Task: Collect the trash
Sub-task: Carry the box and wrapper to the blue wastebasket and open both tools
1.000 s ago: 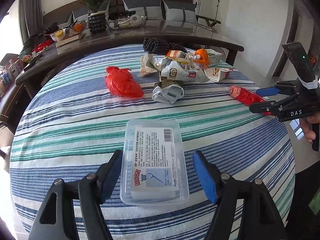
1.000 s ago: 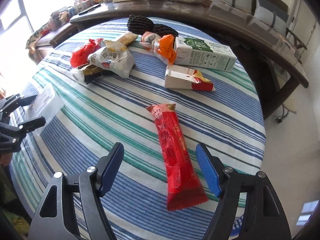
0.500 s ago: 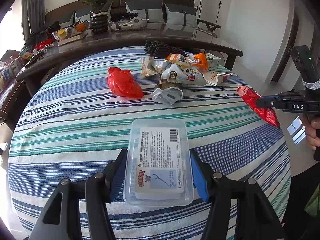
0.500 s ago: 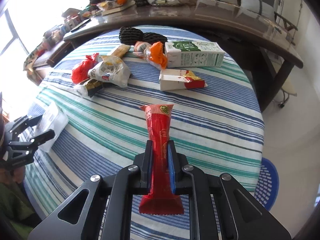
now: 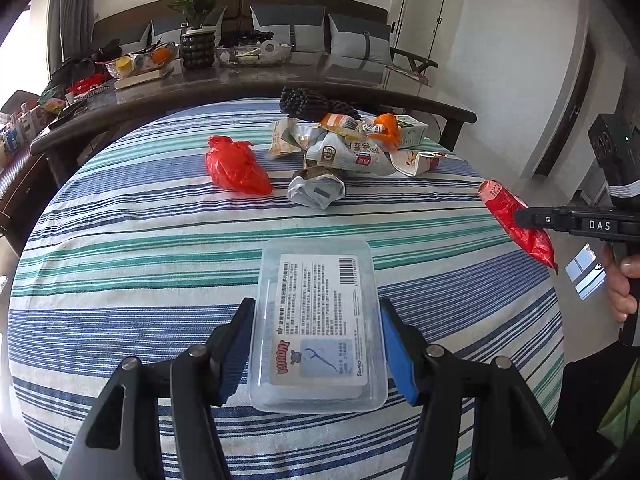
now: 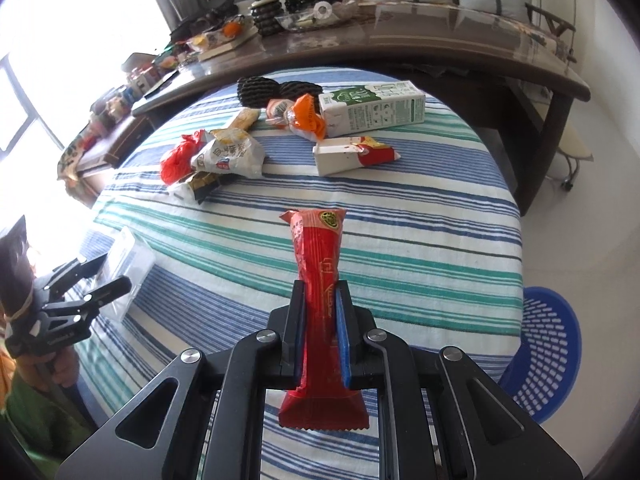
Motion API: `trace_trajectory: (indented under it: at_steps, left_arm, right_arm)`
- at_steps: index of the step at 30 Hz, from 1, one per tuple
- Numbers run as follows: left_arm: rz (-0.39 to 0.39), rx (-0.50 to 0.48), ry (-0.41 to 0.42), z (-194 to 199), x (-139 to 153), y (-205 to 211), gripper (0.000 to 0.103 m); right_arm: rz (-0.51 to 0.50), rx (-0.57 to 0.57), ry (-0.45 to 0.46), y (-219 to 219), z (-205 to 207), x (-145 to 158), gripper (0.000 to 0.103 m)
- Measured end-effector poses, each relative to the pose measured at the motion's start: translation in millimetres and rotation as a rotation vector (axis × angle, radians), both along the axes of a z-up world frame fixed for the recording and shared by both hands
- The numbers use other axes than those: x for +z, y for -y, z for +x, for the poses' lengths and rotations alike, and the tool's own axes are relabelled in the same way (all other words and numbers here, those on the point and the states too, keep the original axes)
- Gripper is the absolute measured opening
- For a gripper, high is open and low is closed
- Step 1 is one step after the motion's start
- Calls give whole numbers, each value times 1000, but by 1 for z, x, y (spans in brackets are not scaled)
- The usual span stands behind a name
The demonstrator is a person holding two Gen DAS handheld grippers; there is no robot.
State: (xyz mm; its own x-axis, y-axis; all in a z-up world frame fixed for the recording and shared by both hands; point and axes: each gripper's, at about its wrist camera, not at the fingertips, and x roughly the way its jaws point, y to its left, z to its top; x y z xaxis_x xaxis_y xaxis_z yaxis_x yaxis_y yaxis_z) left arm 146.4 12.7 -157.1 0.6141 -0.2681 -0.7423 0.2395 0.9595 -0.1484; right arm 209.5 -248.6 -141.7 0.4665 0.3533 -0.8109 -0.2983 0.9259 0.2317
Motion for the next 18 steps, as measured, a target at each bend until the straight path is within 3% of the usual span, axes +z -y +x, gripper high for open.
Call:
trace_trajectory:
  at_steps: [18]
  left_arm:
    - [-12, -24, 23, -6, 13, 25, 61]
  right_arm:
    - [44, -23, 14, 11, -6, 6, 13]
